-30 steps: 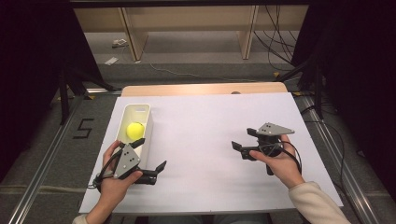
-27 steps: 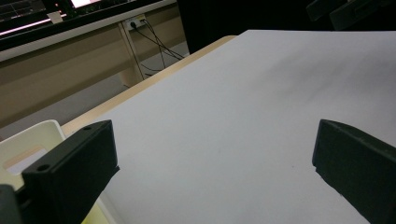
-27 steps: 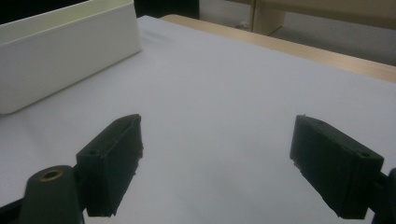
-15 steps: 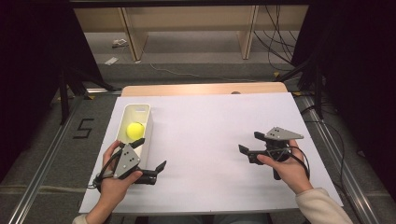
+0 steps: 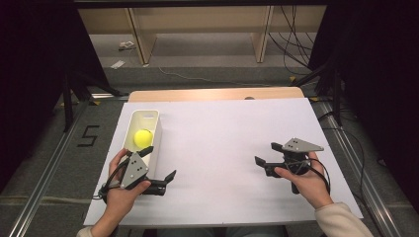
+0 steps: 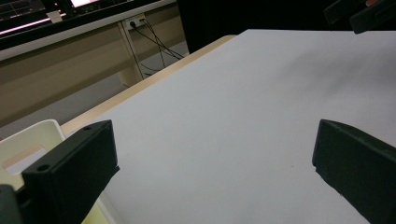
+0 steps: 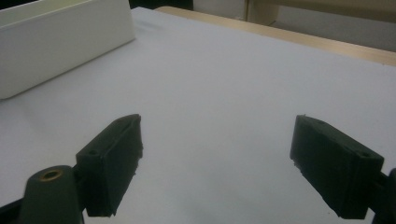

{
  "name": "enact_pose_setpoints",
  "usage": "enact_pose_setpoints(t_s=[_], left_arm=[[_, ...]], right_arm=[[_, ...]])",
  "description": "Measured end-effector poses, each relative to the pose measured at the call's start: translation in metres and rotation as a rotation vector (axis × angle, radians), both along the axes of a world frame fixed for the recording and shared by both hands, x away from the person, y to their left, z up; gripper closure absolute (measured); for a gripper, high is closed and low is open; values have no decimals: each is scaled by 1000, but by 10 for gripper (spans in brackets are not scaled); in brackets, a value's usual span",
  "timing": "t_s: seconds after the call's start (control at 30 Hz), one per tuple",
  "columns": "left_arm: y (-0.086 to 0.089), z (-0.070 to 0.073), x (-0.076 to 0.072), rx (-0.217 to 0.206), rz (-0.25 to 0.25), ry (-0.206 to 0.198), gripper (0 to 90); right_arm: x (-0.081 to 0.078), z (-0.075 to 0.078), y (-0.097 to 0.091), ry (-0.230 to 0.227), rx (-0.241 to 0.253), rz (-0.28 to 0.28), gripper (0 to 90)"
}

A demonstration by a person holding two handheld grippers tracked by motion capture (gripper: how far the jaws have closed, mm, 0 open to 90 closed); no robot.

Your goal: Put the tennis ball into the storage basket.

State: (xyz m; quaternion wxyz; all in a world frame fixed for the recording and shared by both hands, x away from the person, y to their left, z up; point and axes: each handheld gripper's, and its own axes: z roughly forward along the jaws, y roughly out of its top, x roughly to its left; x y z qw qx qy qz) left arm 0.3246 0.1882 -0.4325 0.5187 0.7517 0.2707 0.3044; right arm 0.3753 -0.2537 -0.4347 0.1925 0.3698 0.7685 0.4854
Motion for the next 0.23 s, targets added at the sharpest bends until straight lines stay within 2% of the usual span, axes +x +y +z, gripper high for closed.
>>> enact_pose_setpoints(t_s=[0.23], left_arm=[[0, 1, 0, -1, 1, -2, 0]], right_arm=[[-1, -1, 1, 2, -5, 1, 176]])
